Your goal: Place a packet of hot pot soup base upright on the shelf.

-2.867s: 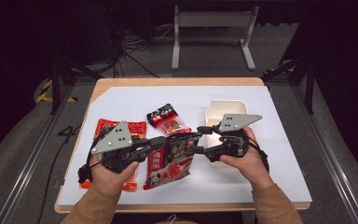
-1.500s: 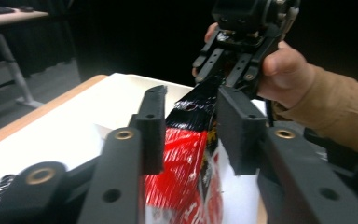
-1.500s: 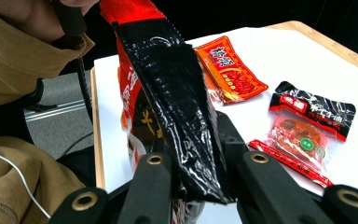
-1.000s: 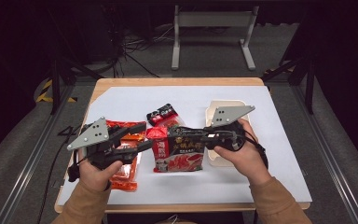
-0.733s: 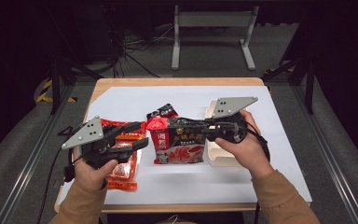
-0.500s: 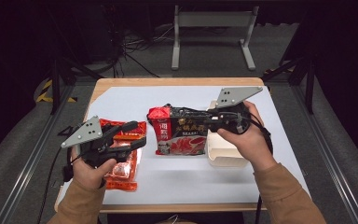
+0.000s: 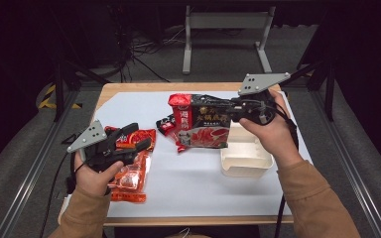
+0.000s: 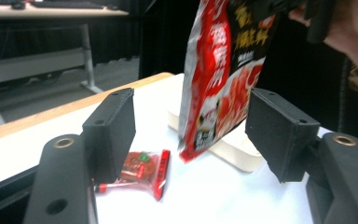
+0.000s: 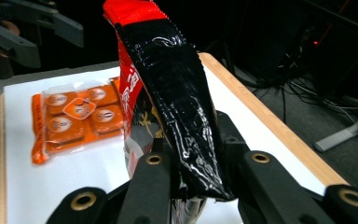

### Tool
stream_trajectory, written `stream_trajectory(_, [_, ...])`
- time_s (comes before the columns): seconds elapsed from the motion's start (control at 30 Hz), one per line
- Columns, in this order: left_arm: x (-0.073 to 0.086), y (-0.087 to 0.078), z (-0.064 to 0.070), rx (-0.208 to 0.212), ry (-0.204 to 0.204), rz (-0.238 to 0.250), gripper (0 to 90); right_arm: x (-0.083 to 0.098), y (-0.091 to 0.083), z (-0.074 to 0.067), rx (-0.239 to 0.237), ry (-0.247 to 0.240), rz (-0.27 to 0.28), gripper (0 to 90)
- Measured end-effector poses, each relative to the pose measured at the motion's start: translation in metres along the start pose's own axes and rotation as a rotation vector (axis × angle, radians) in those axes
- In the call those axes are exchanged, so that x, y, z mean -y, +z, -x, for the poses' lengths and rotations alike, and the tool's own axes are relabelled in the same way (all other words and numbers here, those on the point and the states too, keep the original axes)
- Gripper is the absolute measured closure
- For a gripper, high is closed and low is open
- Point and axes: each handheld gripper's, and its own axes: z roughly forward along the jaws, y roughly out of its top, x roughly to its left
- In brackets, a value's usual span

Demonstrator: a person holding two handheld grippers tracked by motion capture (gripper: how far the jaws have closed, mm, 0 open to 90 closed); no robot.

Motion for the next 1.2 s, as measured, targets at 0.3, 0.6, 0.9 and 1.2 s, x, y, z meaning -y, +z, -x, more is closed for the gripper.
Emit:
stream_trajectory(0.3, [0.008, 0.004, -0.008, -0.066, 0.031, -0.045, 28.5, 0.001, -0.005, 0.022, 0.068, 0.021, 0.001, 78.0])
stream_trajectory(0.6, [0.012, 0.007, -0.014, -0.086, 0.041, -0.058, 23.6, 0.007, -0.008, 0.039, 0.125, 0.000, 0.003, 77.9])
stream_trajectory(0.9, [0.015, 0.012, -0.014, -0.097, 0.049, -0.095, 15.5, 0.012, -0.014, 0.057, 0.180, 0.014, -0.006, 77.7])
stream_trajectory(1.2, [0.017, 0.013, -0.015, -0.104, 0.039, -0.104, 12.5, 0.019, -0.022, 0.073, 0.206, 0.067, 0.005, 77.7])
